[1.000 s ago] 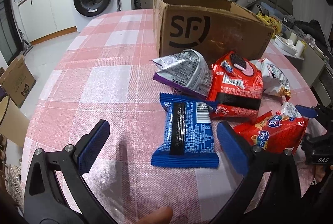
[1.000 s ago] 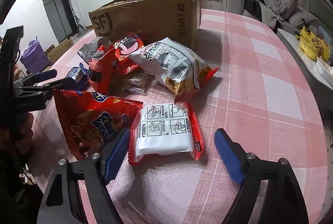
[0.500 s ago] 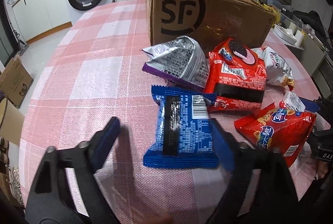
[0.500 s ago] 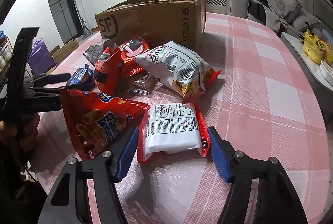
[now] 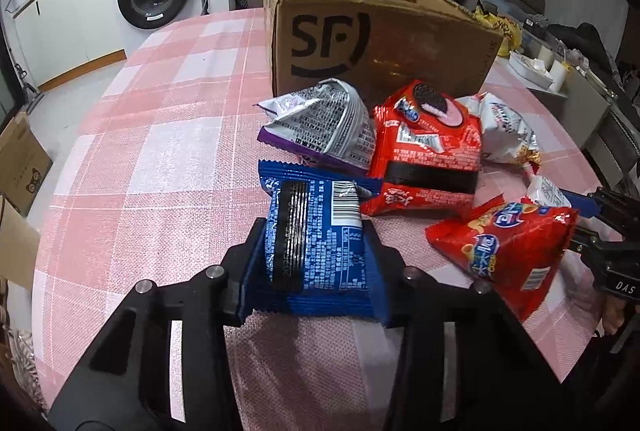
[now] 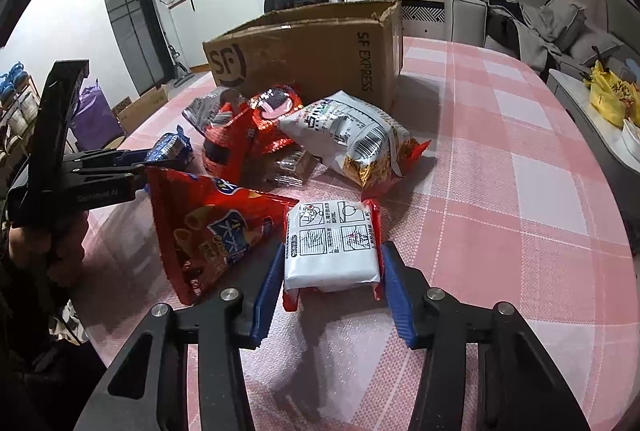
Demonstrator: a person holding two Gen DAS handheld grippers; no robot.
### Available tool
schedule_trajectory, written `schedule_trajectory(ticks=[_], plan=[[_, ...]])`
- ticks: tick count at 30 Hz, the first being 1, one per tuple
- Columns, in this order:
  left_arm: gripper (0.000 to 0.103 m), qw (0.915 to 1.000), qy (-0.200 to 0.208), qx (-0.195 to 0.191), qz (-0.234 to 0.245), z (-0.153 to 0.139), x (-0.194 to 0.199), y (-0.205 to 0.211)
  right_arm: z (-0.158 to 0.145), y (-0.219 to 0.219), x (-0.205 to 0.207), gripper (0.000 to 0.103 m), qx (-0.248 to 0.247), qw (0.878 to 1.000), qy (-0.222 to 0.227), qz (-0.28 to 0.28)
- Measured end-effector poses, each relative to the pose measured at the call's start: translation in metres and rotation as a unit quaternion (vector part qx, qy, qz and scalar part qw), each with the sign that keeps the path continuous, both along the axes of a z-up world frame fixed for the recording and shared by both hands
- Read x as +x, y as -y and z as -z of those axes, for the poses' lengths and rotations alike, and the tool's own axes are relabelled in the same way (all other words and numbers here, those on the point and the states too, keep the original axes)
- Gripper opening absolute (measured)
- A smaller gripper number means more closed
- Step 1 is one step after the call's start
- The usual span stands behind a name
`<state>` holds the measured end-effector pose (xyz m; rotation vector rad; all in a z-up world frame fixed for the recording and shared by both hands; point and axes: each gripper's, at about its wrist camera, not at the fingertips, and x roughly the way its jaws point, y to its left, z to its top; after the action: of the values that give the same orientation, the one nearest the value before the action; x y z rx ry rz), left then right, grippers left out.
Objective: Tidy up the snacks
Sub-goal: 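Grasp the blue biscuit pack with left gripper while right grasps white-red packet, then lift both held packets into the cardboard box and open both grippers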
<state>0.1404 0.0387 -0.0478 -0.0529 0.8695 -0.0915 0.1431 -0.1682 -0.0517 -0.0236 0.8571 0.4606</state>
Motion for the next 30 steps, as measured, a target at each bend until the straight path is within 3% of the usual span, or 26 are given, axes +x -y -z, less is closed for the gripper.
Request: schedule_trajectory(ticks=[13, 30], plan=[[0.041, 0.9988, 0.048, -0.006, -0.003, -0.034, -0.026, 0.001, -0.036, 0.012, -0.016, 0.048, 0.034, 0.998, 0.050, 0.007], [0.042, 0.9938, 0.109, -0.011, -0.020, -0.081, -0.016, -0.005, -0.081, 0.017, 0.014, 0.048, 0.069, 0.992, 0.100, 0.026]])
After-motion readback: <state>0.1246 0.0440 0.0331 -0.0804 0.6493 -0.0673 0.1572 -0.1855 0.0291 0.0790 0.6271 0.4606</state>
